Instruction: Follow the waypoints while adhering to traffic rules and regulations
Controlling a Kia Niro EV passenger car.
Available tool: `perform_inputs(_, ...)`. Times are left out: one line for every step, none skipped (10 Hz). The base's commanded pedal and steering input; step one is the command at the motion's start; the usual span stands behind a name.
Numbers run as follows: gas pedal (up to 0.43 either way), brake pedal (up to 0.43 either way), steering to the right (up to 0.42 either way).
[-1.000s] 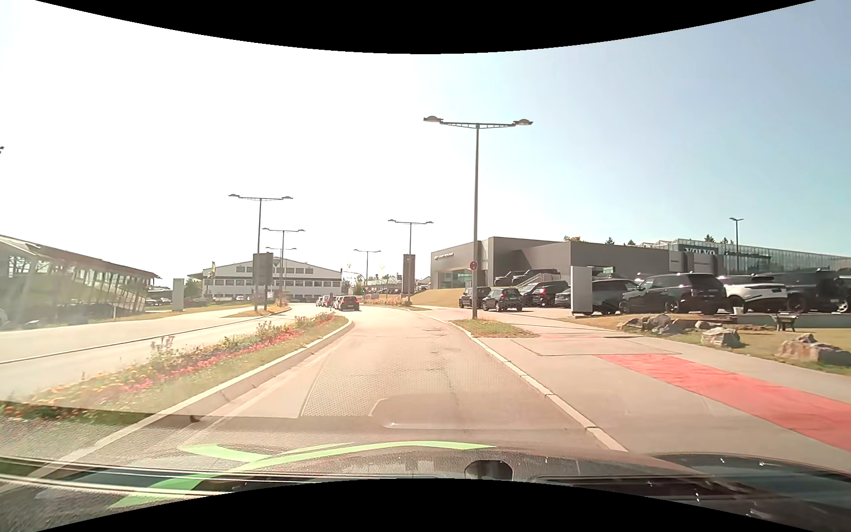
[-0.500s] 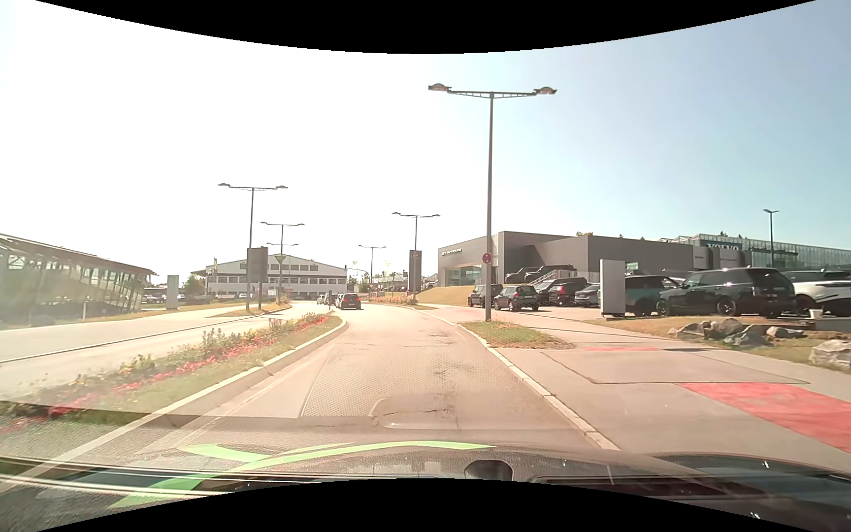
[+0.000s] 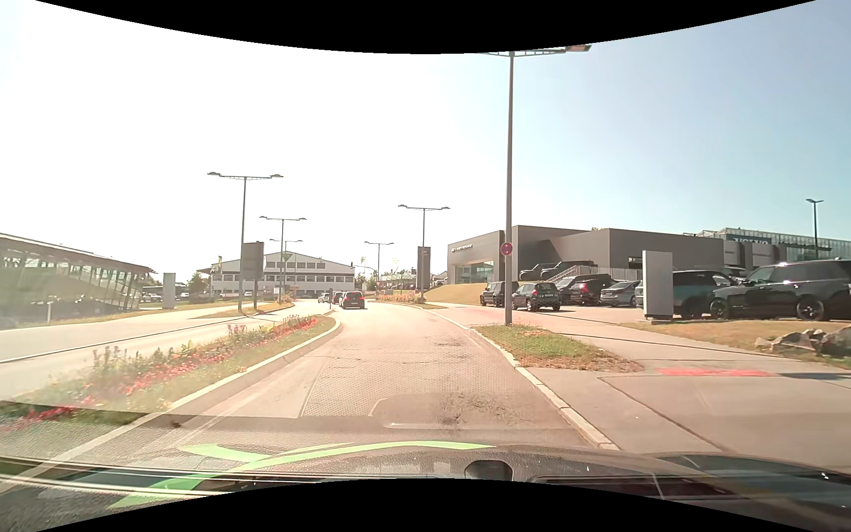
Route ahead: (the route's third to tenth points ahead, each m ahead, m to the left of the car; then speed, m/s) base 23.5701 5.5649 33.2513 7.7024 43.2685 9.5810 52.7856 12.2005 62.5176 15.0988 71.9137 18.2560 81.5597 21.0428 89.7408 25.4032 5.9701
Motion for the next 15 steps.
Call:
perform_inputs(0.118,0.000,-0.046)
perform_inputs(0.110,0.000,-0.047)
perform_inputs(0.110,0.000,-0.047)
perform_inputs(0.110,0.000,-0.047)
perform_inputs(0.110,0.000,-0.047)
perform_inputs(0.098,0.000,-0.046)
perform_inputs(0.098,0.000,-0.043)
perform_inputs(0.098,0.000,-0.043)
perform_inputs(0.098,0.000,-0.042)
perform_inputs(0.087,0.000,-0.041)
perform_inputs(0.079,0.000,-0.040)
perform_inputs(0.079,0.000,-0.040)
perform_inputs(0.079,0.000,-0.040)
perform_inputs(0.079,0.000,-0.041)
perform_inputs(0.079,0.000,-0.045)
